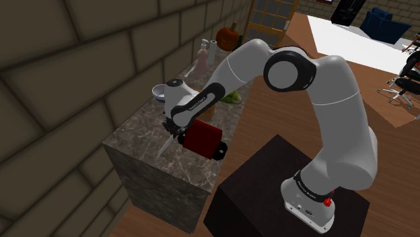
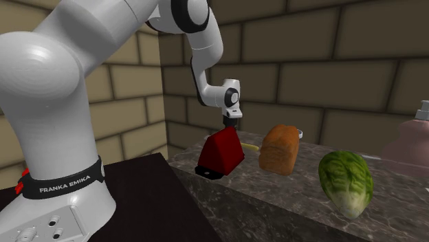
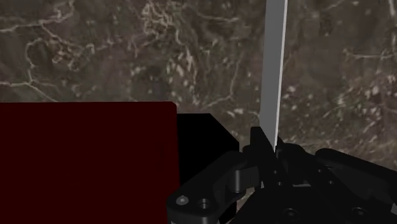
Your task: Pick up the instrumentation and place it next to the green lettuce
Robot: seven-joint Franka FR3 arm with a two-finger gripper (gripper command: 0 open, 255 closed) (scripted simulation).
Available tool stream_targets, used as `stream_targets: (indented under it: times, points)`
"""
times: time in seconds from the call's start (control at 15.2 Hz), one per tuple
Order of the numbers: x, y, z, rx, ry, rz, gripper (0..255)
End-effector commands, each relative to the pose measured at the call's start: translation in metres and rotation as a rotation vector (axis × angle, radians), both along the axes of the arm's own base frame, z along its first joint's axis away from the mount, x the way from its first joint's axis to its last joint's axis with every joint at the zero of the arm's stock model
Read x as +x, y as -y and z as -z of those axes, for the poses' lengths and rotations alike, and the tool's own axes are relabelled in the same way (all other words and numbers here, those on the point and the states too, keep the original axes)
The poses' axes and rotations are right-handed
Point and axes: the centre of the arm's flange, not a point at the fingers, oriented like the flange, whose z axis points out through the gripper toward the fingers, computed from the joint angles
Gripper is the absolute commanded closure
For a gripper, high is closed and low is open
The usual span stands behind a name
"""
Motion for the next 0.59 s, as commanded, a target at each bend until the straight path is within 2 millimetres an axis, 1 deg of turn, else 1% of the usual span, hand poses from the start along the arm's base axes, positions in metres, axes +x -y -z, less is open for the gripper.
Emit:
stream_targets:
  times: [0.0, 0.53]
  points:
    - [-0.001, -0.001, -0.006, 0.000, 0.000, 0.000, 255]
    - [-0.001, -0.001, -0.048, 0.000, 0.000, 0.000, 255]
